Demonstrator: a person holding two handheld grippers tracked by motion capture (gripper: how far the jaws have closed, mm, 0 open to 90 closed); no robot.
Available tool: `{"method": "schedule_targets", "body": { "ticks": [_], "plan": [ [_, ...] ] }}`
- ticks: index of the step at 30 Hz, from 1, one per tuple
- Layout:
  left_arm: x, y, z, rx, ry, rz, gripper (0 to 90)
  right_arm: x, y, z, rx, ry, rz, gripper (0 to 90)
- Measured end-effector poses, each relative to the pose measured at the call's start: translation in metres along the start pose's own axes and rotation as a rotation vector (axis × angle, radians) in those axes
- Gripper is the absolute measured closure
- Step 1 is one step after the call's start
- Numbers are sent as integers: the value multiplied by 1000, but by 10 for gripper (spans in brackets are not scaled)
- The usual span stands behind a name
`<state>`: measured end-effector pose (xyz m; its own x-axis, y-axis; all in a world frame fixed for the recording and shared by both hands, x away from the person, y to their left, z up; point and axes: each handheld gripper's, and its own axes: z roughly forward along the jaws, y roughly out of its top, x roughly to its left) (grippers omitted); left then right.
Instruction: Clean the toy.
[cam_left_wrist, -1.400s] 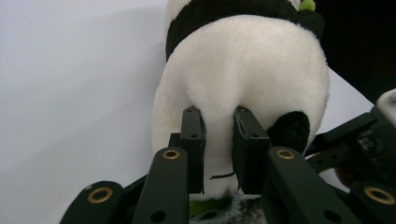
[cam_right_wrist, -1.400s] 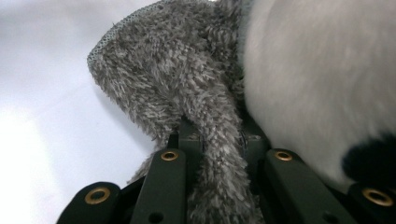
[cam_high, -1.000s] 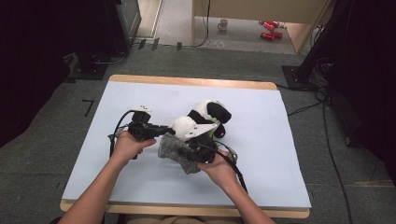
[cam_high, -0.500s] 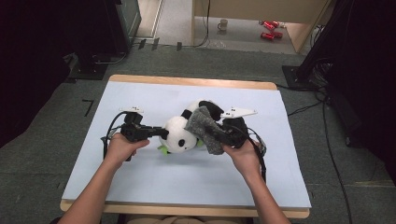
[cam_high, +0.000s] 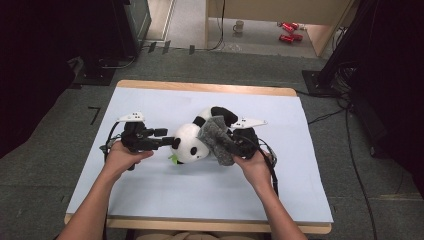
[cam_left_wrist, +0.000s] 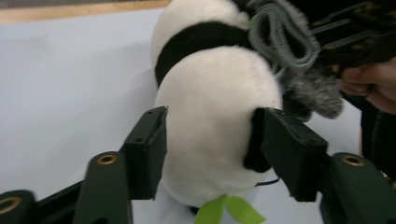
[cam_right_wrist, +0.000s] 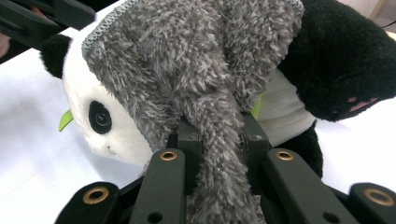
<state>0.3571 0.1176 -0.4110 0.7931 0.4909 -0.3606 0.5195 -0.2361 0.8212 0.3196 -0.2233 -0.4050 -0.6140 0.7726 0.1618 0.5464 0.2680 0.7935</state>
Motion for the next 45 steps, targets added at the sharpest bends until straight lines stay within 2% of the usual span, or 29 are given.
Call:
{"method": "schedule_targets", "body": {
  "ticks": [2, 3, 6, 8, 9, 10, 11, 12, 13, 14, 16, 17, 18, 19, 20, 23, 24, 25, 26, 27, 29, 30, 32, 33, 38, 40, 41, 44, 45],
  "plan": [
    [-5, 2, 3, 15, -19, 7, 350, 0, 0, 0, -1, 0, 4, 762],
    [-8, 2, 6, 32, -13, 10, 326, 0, 0, 1, -2, -1, 2, 761],
    [-12, -1, 23, 110, 32, 15, 321, 0, 0, 1, -2, -1, 3, 761],
    [-14, -4, 32, 108, 57, 44, 320, 0, 1, 1, -1, 3, 7, 760],
    [-12, -6, 33, 91, 63, 59, 366, -2, 2, 0, -4, 6, 13, 757],
    [-12, -6, 33, 91, 63, 59, 416, -3, 2, -2, -9, 10, 18, 755],
    [-8, -7, 32, 87, 91, 60, 468, -5, 2, -4, -9, 14, 30, 756],
    [-8, -7, 32, 87, 91, 60, 515, -5, 2, -4, -9, 14, 30, 756],
    [-6, -8, 30, 88, 98, 41, 515, -7, 3, -5, -5, 13, 35, 756],
    [-2, -9, 27, 86, 103, 20, 596, -14, 2, -9, -1, -4, 43, 758],
    [5, -10, 23, 87, 108, -27, 629, -18, 2, -11, -1, -9, 57, 758],
    [11, -10, 19, 88, 116, -58, 672, -26, 1, -17, -10, -29, 77, 759],
    [11, -10, 19, 88, 116, -58, 681, -26, 1, -17, -10, -29, 77, 759],
    [14, -10, 18, 84, 120, -73, 693, -34, 0, -23, -21, -47, 94, 758],
    [17, -11, 16, 78, 122, -84, 693, -34, 0, -23, -21, -47, 94, 758],
    [26, -12, 8, 65, 131, -116, 708, -49, -3, -31, -33, -85, 122, 758],
    [30, -13, 5, 57, 142, -125, 708, -55, -5, -33, -32, -98, 133, 758],
    [34, -14, 1, 52, 139, -142, 709, -67, -10, -34, -19, -129, 150, 758],
    [37, -15, -2, 50, 143, -148, 709, -67, -10, -34, -19, -129, 150, 758],
    [41, -16, -4, 50, 145, -158, 708, -78, -17, -33, -7, -140, 185, 757],
    [46, -17, -8, 45, 150, -172, 707, -83, -20, -31, -7, -137, 195, 757],
    [52, -19, -11, 36, 151, -190, 704, -92, -27, -26, 19, -147, 198, 757],
    [54, -20, -11, 32, 155, -198, 698, -96, -30, -23, 32, -153, 212, 757],
    [59, -23, -12, 23, 155, -208, 689, -104, -35, -17, 58, -162, 235, 755],
    [67, -25, -11, 5, 147, -238, 672, -110, -42, -6, 107, -176, 245, 751],
    [70, -26, -12, -5, 132, -233, 636, -111, -44, -1, 136, -186, 235, 745],
    [72, -27, -14, -18, 127, -227, 585, -111, -45, 3, 154, -194, 234, 741],
    [74, -28, -16, -25, 130, -212, 510, -111, -47, 7, 169, -197, 232, 731],
    [75, -29, -18, -30, 138, -199, 510, -111, -49, 10, 180, -199, 226, 721]
  ]
}}
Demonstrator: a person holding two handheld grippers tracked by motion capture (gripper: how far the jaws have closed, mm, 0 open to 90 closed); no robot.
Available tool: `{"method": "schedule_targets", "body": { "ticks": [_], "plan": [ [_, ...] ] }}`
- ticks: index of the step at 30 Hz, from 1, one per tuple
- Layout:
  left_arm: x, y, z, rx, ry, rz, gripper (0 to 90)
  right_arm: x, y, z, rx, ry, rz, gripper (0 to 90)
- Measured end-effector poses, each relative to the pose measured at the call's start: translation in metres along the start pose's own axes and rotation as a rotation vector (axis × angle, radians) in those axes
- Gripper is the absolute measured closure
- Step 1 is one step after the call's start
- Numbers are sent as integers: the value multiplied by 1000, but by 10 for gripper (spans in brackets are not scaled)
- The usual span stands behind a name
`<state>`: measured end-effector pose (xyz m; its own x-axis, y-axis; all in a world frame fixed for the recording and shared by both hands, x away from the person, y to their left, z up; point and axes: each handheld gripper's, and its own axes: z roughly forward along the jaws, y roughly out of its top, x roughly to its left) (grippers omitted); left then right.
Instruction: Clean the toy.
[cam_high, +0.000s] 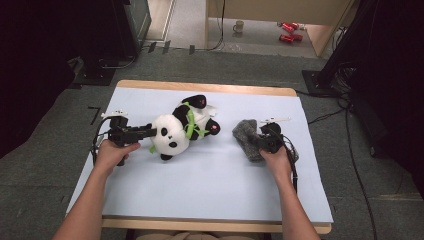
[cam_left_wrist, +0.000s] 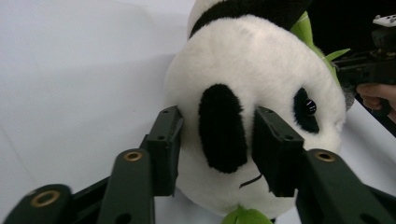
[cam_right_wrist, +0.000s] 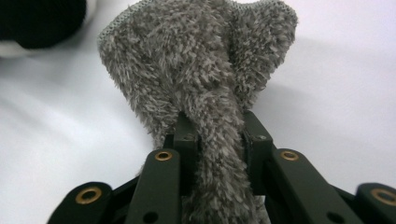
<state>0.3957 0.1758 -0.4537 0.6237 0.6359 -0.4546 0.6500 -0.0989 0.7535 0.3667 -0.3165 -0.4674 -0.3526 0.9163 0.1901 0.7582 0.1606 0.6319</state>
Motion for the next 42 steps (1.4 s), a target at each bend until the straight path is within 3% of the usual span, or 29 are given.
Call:
{"method": "schedule_targets", "body": {
  "ticks": [2, 5, 8, 12, 15, 16, 23, 30, 35, 42],
  "plan": [
    [3, 0, -4, -14, 30, 4, 426, 1, -3, 8, 22, -13, -6, 657],
    [5, 0, -5, -8, 15, -25, 423, 0, -5, 11, 19, -19, -9, 608],
    [10, -1, -2, -15, 27, -38, 356, -7, -7, 12, 12, -9, 34, 476],
    [17, -1, -7, -26, 55, -75, 360, -12, -6, 7, -5, 20, 55, 416],
    [17, 1, -10, -15, 47, -72, 385, -12, -3, 2, -30, 37, 42, 406],
    [16, 1, -10, -2, 58, -29, 380, -12, -2, -4, -55, 44, 17, 383],
    [18, 1, -12, 4, 74, -23, 368, -16, 0, -19, -89, 38, -4, 358],
    [15, 1, -20, 9, 111, 40, 362, -39, -4, -42, -173, 7, 2, 347],
    [16, -2, -30, 17, 147, 84, 359, -54, -12, -46, -188, -29, 7, 372],
    [22, -9, -38, 27, 201, 115, 355, -67, -20, -45, -176, -78, 30, 381]
  ]
}}
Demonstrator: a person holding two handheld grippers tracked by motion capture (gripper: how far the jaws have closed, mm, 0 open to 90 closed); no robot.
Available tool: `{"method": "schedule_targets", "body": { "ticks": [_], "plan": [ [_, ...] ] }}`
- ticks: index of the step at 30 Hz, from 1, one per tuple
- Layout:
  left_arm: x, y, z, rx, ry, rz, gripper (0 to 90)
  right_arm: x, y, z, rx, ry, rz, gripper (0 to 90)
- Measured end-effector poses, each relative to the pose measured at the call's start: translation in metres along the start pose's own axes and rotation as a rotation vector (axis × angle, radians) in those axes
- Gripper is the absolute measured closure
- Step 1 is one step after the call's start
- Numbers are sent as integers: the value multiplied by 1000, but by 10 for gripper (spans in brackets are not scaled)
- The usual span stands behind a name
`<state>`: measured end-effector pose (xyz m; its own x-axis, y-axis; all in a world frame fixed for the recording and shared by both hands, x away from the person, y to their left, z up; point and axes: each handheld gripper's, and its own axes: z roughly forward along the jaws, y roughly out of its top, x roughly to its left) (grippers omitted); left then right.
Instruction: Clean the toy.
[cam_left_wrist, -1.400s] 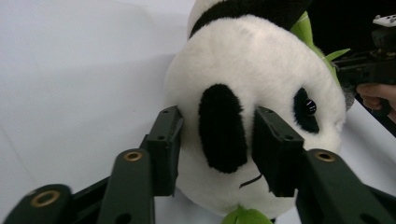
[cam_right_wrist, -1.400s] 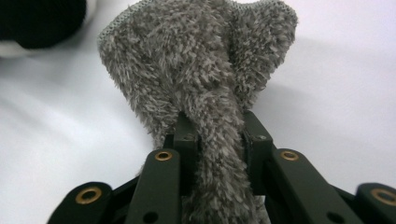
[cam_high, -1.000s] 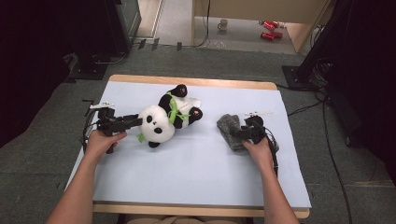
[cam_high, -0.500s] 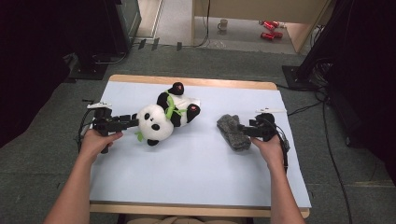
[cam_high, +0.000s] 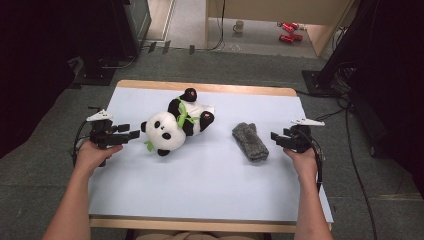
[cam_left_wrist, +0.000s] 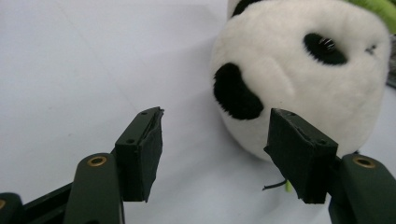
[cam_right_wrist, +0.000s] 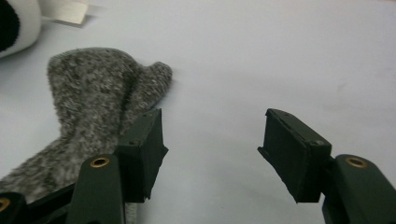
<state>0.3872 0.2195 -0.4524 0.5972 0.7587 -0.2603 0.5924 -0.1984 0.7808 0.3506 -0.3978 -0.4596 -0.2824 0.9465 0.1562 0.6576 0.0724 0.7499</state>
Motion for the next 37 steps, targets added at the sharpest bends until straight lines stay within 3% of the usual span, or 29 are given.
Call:
{"method": "schedule_targets", "body": {
  "ticks": [3, 4, 6, 11, 14, 19, 24, 37],
  "plan": [
    [2, -4, 0, 15, 35, 19, 354, -4, -4, 2, 2, -19, -2, 382],
    [4, -7, 1, 33, 68, 40, 353, -7, -6, 4, 15, -30, 7, 382],
    [4, -9, 2, 41, 80, 50, 353, -9, -8, 6, 24, -41, 12, 382],
    [6, -18, 9, 108, 143, 110, 354, -16, -14, 11, 55, -73, 18, 383],
    [9, -24, 14, 158, 170, 163, 354, -24, -20, 14, 86, -96, 54, 395],
    [10, -28, 18, 181, 171, 192, 323, -25, -22, 17, 96, -113, 42, 404],
    [10, -32, 17, 155, 169, 194, 314, -20, -25, 19, 84, -146, -25, 400],
    [9, -35, 18, 131, 167, 186, 290, -20, -29, 20, 60, -146, -23, 374]
  ]
}}
